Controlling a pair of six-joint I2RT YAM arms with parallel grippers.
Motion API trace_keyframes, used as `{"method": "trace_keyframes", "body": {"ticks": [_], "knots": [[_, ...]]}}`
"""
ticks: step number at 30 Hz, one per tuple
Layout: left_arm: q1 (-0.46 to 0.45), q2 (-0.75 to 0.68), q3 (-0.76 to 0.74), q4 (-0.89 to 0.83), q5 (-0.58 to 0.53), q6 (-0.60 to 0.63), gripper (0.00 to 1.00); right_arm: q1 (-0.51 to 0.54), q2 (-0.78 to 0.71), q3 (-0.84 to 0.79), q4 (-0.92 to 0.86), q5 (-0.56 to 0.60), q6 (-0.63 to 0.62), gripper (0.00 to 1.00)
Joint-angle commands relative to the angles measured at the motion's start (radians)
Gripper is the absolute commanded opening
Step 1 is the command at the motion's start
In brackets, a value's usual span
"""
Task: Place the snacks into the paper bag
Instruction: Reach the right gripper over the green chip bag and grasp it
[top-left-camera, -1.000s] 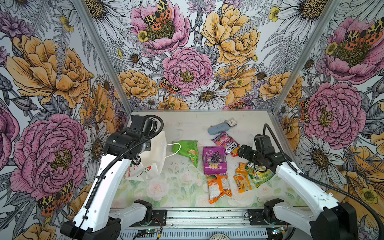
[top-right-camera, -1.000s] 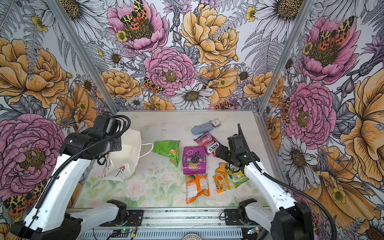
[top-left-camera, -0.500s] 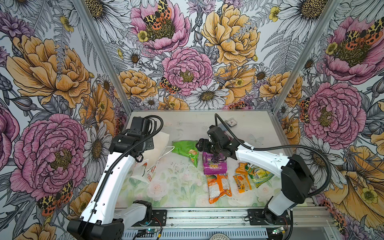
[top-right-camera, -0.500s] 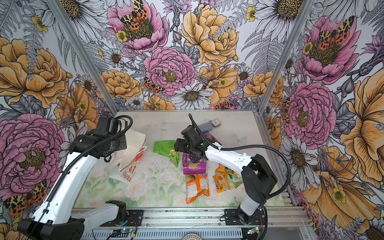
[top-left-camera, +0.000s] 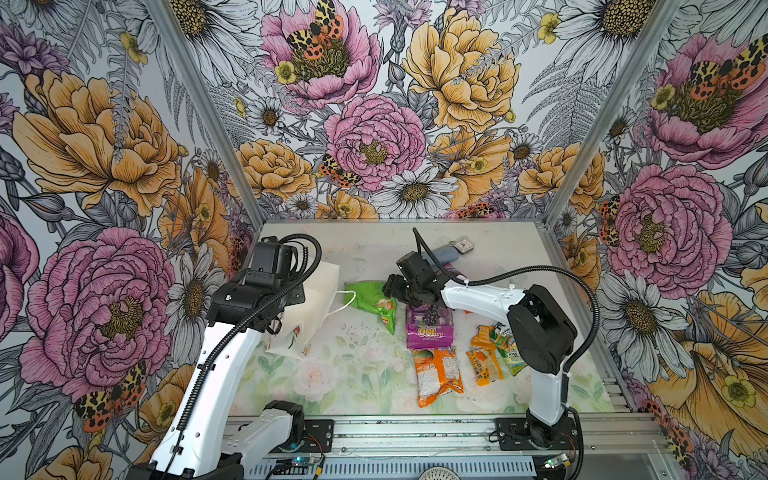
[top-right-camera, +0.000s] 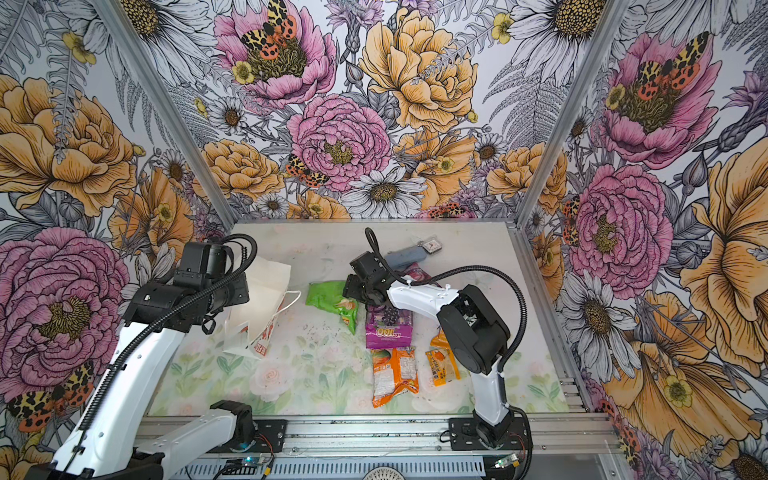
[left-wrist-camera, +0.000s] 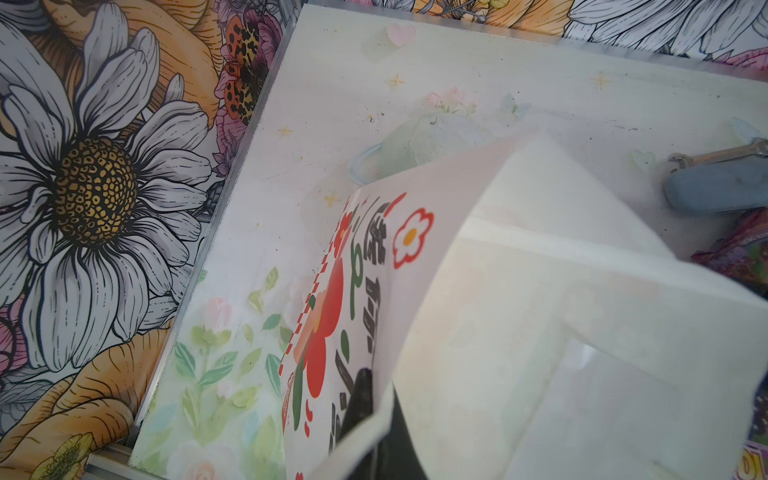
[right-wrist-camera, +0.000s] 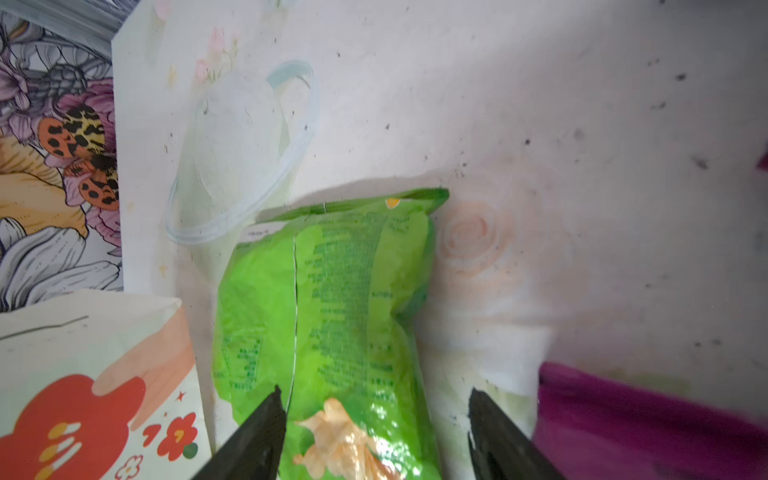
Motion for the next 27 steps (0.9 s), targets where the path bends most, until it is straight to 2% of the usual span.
{"method": "trace_keyframes", "body": {"ticks": [1, 16, 18, 23, 27], "knots": [[0.007, -0.002, -0.007, 0.044, 0.026, 0.007, 0.00, -0.011, 0.065, 0.065, 0.013, -0.062, -0.007, 0.72], [0.010, -0.012, -0.027, 0.064, 0.054, 0.008, 0.00, -0.013, 0.181, 0.100, 0.037, -0.181, 0.042, 0.65], [0.011, -0.011, -0.028, 0.067, 0.062, 0.007, 0.00, -0.018, 0.177, 0.061, 0.110, -0.213, 0.086, 0.59], [0.010, -0.009, -0.038, 0.086, 0.102, 0.010, 0.00, -0.020, 0.147, -0.002, 0.272, -0.262, 0.133, 0.38], [0.011, -0.004, -0.037, 0.086, 0.103, 0.010, 0.00, -0.021, 0.102, -0.032, 0.308, -0.275, 0.138, 0.20]]}}
